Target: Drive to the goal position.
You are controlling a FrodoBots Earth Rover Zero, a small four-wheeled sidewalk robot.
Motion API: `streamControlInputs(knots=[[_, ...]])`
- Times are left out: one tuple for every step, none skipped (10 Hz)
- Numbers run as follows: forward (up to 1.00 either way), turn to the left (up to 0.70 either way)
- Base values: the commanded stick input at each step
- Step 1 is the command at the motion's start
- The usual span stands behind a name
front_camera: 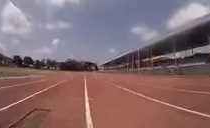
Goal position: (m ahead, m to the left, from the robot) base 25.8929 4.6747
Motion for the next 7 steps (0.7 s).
streamControlInputs(knots=[[0.70,0.00],[0.70,0.00],[0.70,0.00],[0.70,0.00],[0.70,0.00],[0.70,0.00],[0.70,0.00]])
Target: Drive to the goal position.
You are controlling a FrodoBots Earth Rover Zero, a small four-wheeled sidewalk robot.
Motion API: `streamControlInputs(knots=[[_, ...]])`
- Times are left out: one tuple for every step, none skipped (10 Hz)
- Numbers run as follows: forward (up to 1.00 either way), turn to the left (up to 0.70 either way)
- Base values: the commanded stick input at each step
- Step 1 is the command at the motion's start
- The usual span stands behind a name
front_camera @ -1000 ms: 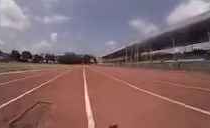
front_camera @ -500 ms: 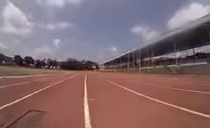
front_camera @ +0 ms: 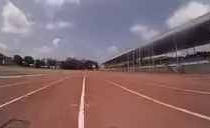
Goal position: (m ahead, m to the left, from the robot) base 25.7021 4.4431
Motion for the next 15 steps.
streamControlInputs(knots=[[0.70,0.00],[0.70,0.00],[0.70,0.00],[0.70,0.00],[0.70,0.00],[0.70,0.00],[0.70,0.00],[0.70,0.00],[0.70,0.00],[0.70,0.00],[0.70,0.00],[0.70,0.00],[0.70,0.00],[0.70,0.00],[0.70,0.00]])
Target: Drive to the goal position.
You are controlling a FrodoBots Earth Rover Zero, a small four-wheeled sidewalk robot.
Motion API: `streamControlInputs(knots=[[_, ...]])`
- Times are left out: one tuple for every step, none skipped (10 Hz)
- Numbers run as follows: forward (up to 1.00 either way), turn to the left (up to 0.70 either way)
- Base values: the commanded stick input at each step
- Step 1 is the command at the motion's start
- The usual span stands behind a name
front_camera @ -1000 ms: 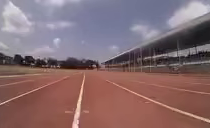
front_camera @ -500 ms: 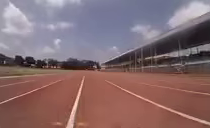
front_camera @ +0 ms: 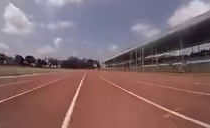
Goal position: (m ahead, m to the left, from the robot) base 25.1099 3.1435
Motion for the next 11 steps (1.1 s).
streamControlInputs(knots=[[0.70,0.00],[0.70,0.00],[0.70,0.00],[0.70,0.00],[0.70,0.00],[0.70,0.00],[0.70,0.00],[0.70,0.00],[0.70,0.00],[0.70,0.00],[0.70,0.00]])
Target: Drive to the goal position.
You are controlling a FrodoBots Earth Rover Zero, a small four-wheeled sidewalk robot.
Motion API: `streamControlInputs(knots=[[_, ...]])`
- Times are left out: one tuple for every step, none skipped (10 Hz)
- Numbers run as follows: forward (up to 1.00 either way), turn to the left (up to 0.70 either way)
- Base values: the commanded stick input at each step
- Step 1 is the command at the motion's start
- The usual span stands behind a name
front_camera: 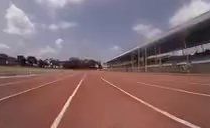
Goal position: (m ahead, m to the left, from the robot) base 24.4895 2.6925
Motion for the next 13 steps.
streamControlInputs(knots=[[0.70,0.00],[0.70,0.00],[0.70,0.00],[0.70,0.00],[0.70,0.00],[0.70,0.00],[0.70,0.00],[0.70,0.00],[0.70,0.00],[0.70,0.00],[0.70,0.00],[0.70,0.00],[0.70,0.00]])
